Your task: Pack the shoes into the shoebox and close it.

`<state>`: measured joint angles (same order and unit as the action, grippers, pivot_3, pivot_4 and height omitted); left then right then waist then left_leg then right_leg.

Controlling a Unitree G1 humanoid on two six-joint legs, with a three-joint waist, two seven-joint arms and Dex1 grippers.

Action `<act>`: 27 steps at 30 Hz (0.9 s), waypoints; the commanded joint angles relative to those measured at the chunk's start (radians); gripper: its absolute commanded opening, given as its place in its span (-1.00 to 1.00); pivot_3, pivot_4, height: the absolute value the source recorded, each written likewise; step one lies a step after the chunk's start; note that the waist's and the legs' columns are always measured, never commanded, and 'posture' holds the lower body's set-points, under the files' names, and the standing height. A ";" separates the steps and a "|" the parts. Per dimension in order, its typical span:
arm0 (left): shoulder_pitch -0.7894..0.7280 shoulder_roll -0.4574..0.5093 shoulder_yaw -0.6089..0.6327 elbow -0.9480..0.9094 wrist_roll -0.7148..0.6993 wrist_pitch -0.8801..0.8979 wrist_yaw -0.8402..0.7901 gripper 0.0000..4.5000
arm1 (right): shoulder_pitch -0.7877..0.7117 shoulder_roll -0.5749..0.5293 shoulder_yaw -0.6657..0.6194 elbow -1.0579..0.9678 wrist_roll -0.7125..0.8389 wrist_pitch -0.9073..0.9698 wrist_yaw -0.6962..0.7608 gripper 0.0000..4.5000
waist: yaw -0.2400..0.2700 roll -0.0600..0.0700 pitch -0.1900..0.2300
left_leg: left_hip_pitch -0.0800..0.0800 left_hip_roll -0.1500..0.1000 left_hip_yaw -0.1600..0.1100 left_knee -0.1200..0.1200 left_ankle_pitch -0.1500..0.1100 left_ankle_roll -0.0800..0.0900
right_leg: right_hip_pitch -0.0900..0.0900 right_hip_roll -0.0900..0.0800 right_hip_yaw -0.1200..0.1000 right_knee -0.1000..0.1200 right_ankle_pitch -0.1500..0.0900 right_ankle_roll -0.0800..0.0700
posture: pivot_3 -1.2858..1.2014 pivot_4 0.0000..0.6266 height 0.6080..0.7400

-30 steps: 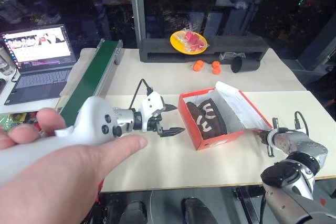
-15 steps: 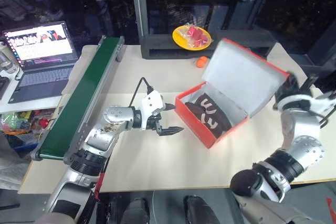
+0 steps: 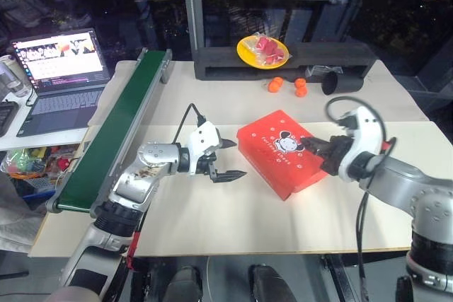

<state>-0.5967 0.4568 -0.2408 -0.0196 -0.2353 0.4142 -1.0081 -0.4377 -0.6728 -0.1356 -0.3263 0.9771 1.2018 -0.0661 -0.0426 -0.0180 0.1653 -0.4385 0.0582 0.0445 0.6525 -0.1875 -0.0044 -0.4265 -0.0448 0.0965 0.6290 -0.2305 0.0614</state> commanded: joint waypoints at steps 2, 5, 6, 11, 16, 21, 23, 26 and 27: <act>-0.017 -0.002 0.004 -0.029 0.001 -0.013 0.004 1.00 | -0.043 0.010 0.159 0.125 -0.167 -0.029 0.083 -0.98 | 0.001 0.000 0.000 | -0.001 0.000 0.000 0.000 0.000 0.000 | -0.001 0.000 0.000 0.000 0.000 0.000 | 0.03 -0.52 0.68; -0.009 0.000 0.006 -0.040 0.000 -0.008 0.008 1.00 | -0.045 0.010 0.234 0.186 -0.261 -0.039 0.135 -0.98 | -0.001 -0.006 -0.004 | 0.000 0.000 0.000 0.000 0.000 0.000 | 0.000 0.000 0.000 0.000 0.000 0.000 | 0.03 -0.52 0.68; -0.006 0.002 0.008 -0.043 -0.001 -0.005 0.009 1.00 | -0.045 0.008 0.256 0.198 -0.286 -0.039 0.153 -0.98 | -0.001 -0.008 -0.005 | 0.002 0.000 -0.001 0.000 0.000 0.000 | 0.002 0.000 -0.001 0.000 0.000 0.000 | 0.03 -0.52 0.68; 0.014 0.012 0.023 -0.054 -0.003 0.001 0.028 1.00 | -0.047 0.008 0.251 0.171 -0.340 -0.016 0.218 -0.98 | 0.000 -0.018 -0.011 | 0.007 0.000 0.000 0.001 0.000 0.000 | 0.006 0.000 0.000 0.001 0.000 0.000 | 0.03 -0.52 0.68; 0.037 0.011 0.048 -0.061 -0.012 0.016 0.069 1.00 | -0.092 0.008 0.133 0.129 -0.329 0.007 0.261 -0.98 | 0.002 -0.019 -0.012 | 0.006 0.001 0.001 0.001 0.000 0.000 | 0.005 0.000 0.000 0.001 0.000 0.000 | 0.03 -0.52 0.68; 0.048 0.008 0.058 -0.072 -0.017 0.027 0.090 1.00 | -0.135 0.036 -0.061 0.150 -0.298 -0.028 0.279 -0.98 | 0.006 -0.019 -0.012 | 0.001 0.000 0.000 0.001 0.000 0.000 | 0.001 0.000 0.000 0.001 0.000 0.000 | 0.03 -0.52 0.68; 0.055 0.005 0.063 -0.063 -0.010 0.025 0.110 1.00 | -0.128 0.021 -0.123 0.164 -0.315 -0.056 0.287 -0.98 | 0.010 -0.019 -0.012 | 0.000 0.000 0.000 0.001 0.000 0.000 | 0.001 0.000 -0.001 0.001 0.000 0.000 | 0.03 -0.52 0.68; 0.059 -0.060 0.141 -0.009 -0.033 0.047 0.230 1.00 | -0.090 -0.006 -0.195 0.192 -0.420 -0.201 0.249 -0.98 | 0.016 -0.019 -0.012 | 0.000 0.000 0.000 0.001 0.000 0.000 | 0.001 0.000 -0.001 0.001 0.000 0.000 | 0.03 -0.52 0.68; 0.046 -0.102 0.193 0.033 -0.028 0.044 0.327 1.00 | -0.065 -0.015 -0.207 0.201 -0.481 -0.267 0.216 -0.98 | 0.019 -0.019 -0.012 | 0.000 0.000 0.000 0.001 0.000 0.000 | 0.001 0.000 -0.001 0.001 0.000 0.000 | 0.03 -0.52 0.68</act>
<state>-0.5340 0.3941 -0.1319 -0.0246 -0.2483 0.4588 -0.8054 -0.5208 -0.6601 -0.2853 -0.1285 0.5845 1.0528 0.1945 -0.0239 -0.0372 0.1533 -0.4378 0.0583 0.0446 0.6533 -0.1875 -0.0045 -0.4255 -0.0451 0.0958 0.6299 -0.2303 0.0614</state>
